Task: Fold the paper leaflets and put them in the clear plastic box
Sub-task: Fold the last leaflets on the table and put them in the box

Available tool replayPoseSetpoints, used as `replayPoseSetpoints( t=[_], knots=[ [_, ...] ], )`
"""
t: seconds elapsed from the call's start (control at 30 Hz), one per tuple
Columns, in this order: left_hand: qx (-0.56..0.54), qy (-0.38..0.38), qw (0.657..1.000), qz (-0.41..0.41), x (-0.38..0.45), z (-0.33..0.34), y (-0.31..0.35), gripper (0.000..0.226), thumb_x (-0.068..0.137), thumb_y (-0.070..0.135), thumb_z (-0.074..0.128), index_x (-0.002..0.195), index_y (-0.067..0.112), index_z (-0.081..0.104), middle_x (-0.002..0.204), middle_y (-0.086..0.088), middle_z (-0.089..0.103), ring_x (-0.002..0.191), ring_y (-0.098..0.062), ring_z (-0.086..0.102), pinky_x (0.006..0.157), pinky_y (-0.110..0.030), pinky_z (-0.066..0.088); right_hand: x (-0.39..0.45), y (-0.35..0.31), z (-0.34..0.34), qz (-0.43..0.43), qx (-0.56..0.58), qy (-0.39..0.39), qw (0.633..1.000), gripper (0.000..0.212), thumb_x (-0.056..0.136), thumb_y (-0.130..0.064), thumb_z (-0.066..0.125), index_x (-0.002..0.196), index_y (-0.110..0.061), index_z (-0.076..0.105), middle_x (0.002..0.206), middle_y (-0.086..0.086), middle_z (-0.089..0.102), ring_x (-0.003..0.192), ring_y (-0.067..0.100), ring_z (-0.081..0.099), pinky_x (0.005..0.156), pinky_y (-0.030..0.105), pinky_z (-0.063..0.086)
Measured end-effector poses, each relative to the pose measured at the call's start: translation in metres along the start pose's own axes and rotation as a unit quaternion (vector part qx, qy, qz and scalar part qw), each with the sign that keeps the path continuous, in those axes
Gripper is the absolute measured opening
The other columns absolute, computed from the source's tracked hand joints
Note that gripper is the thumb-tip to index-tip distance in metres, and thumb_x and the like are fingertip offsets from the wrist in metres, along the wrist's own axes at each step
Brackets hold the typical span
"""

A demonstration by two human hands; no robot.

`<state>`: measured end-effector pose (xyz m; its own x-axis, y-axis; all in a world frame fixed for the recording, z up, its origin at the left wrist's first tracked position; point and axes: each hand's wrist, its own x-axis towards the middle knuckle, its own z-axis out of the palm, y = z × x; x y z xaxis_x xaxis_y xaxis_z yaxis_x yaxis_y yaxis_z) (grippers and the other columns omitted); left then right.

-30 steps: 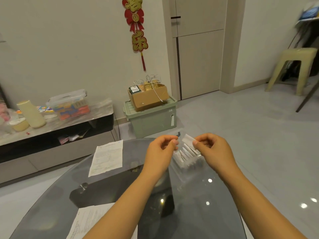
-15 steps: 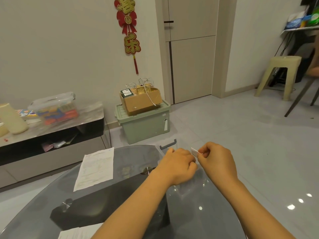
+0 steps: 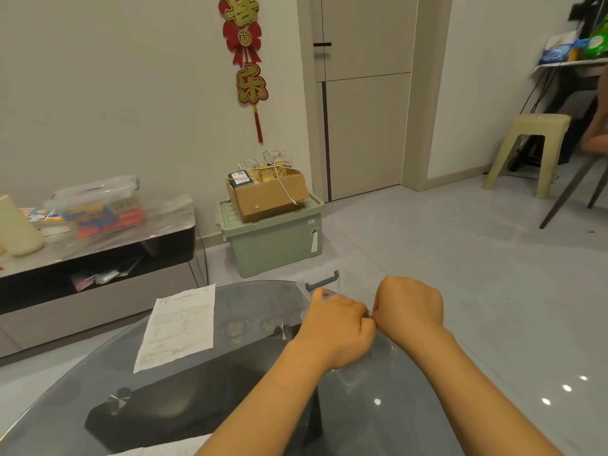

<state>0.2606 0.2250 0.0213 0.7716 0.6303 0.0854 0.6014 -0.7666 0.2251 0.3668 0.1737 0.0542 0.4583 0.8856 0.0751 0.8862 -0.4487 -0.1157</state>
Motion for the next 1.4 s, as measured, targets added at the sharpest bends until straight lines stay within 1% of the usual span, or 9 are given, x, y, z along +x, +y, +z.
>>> replayPoseSetpoints(
  t=[0.1, 0.2, 0.27, 0.33, 0.47, 0.67, 1.03, 1.23, 1.4],
  knots=[
    [0.000, -0.011, 1.000, -0.022, 0.000, -0.001, 0.001, 0.060, 0.079, 0.037, 0.012, 0.103, 0.011, 0.061, 0.096, -0.004, 0.065, 0.097, -0.018, 0.053, 0.108, -0.036, 0.011, 0.006, 0.002, -0.003, -0.011, 0.003, -0.055, 0.998, 0.014, 0.085, -0.012, 0.054, 0.072, -0.018, 0.052, 0.062, -0.003, 0.040, 0.051, 0.012, 0.037, 0.048, 0.022, 0.028],
    [0.010, -0.032, 0.999, -0.008, 0.001, -0.004, 0.001, 0.058, 0.078, 0.035, 0.010, 0.086, 0.011, 0.063, 0.091, -0.003, 0.064, 0.092, -0.017, 0.052, 0.105, -0.037, 0.017, 0.010, 0.006, -0.005, -0.031, 0.041, -0.111, 0.992, 0.015, 0.083, -0.007, 0.049, 0.071, -0.011, 0.057, 0.070, 0.003, 0.055, 0.057, 0.017, 0.046, 0.049, 0.020, 0.030],
    [0.015, -0.048, 0.999, 0.000, 0.002, -0.006, 0.001, 0.065, 0.078, 0.035, 0.008, 0.097, 0.016, 0.067, 0.109, 0.001, 0.063, 0.103, -0.015, 0.050, 0.103, -0.036, 0.017, 0.013, 0.012, -0.008, -0.045, 0.108, -0.136, 0.984, 0.023, 0.085, -0.007, 0.048, 0.091, -0.006, 0.070, 0.086, 0.007, 0.067, 0.070, 0.020, 0.057, 0.054, 0.021, 0.035],
    [0.020, -0.063, 0.998, -0.001, 0.003, -0.008, 0.001, 0.070, 0.078, 0.035, 0.006, 0.111, 0.023, 0.066, 0.126, 0.003, 0.057, 0.112, -0.013, 0.046, 0.103, -0.036, 0.016, 0.012, 0.019, -0.011, -0.064, 0.165, -0.150, 0.973, 0.025, 0.088, -0.007, 0.047, 0.094, -0.010, 0.072, 0.073, -0.002, 0.062, 0.063, 0.010, 0.051, 0.052, 0.018, 0.033],
    [0.010, -0.066, 0.998, 0.006, 0.002, -0.007, 0.000, 0.068, 0.079, 0.035, 0.008, 0.113, 0.028, 0.066, 0.128, 0.004, 0.055, 0.116, -0.011, 0.044, 0.109, -0.040, 0.014, 0.010, 0.028, -0.009, -0.079, 0.214, -0.133, 0.965, 0.027, 0.090, -0.008, 0.044, 0.090, -0.018, 0.070, 0.065, -0.013, 0.050, 0.057, 0.003, 0.044, 0.051, 0.017, 0.031],
    [-0.028, -0.039, 0.999, 0.015, -0.003, -0.005, -0.004, 0.062, 0.083, 0.038, 0.011, 0.122, 0.041, 0.059, 0.140, 0.009, 0.045, 0.129, -0.008, 0.034, 0.114, -0.039, 0.004, 0.004, 0.033, -0.002, -0.077, 0.278, -0.105, 0.952, 0.025, 0.090, -0.010, 0.045, 0.087, -0.021, 0.067, 0.066, -0.004, 0.053, 0.055, 0.008, 0.042, 0.051, 0.019, 0.033],
    [-0.048, -0.090, 0.994, -0.036, 0.002, -0.013, 0.004, 0.069, 0.079, 0.041, 0.009, 0.125, 0.029, 0.059, 0.141, 0.005, 0.042, 0.125, -0.011, 0.035, 0.108, -0.034, 0.013, -0.003, 0.035, 0.010, -0.088, 0.317, -0.046, 0.943, 0.024, 0.092, -0.011, 0.046, 0.089, -0.020, 0.067, 0.067, -0.006, 0.051, 0.059, 0.006, 0.045, 0.055, 0.015, 0.036],
    [-0.186, 0.001, 0.981, -0.052, -0.011, -0.013, -0.001, 0.058, 0.088, 0.035, 0.013, 0.120, 0.036, 0.061, 0.145, 0.007, 0.039, 0.138, -0.013, 0.022, 0.117, -0.037, 0.009, -0.007, 0.039, 0.015, -0.094, 0.332, -0.018, 0.938, 0.015, 0.092, -0.017, 0.051, 0.092, -0.025, 0.064, 0.068, -0.005, 0.050, 0.061, 0.007, 0.046, 0.061, 0.022, 0.041],
    [-0.133, 0.104, 0.984, -0.049, -0.034, -0.024, 0.002, 0.056, 0.085, 0.032, 0.017, 0.120, 0.028, 0.061, 0.137, 0.009, 0.044, 0.126, -0.004, 0.029, 0.114, -0.027, 0.013, -0.017, 0.033, 0.018, -0.112, 0.309, 0.036, 0.944, 0.017, 0.093, -0.026, 0.052, 0.108, -0.031, 0.058, 0.087, -0.008, 0.056, 0.079, 0.009, 0.056, 0.074, 0.026, 0.050]
  ],
)
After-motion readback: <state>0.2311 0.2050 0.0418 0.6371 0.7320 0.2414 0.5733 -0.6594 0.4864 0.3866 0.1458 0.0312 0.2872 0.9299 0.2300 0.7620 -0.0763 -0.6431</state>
